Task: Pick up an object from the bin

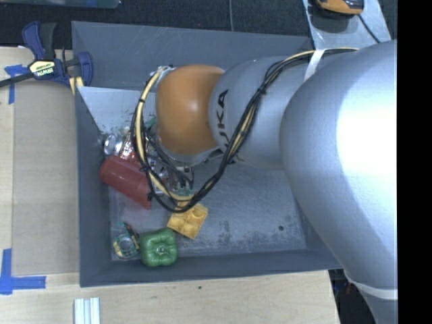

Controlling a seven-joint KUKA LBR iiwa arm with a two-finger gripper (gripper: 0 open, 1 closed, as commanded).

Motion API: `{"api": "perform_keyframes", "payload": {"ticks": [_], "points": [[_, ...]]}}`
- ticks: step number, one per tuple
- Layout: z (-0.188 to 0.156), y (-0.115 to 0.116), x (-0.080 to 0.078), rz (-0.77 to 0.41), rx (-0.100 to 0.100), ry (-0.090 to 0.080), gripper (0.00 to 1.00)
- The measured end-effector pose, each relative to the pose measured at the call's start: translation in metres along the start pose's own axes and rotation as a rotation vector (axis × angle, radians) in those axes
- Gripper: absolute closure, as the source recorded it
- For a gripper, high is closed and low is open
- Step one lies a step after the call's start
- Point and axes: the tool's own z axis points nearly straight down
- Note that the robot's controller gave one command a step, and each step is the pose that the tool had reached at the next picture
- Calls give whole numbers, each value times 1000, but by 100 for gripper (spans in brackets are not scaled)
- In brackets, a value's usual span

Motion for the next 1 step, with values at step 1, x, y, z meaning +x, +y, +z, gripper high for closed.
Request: {"api": "perform_keyframes", "payload": {"ticks": [1], "points": [[-42,1,-3,0,-4,-9,100]]}}
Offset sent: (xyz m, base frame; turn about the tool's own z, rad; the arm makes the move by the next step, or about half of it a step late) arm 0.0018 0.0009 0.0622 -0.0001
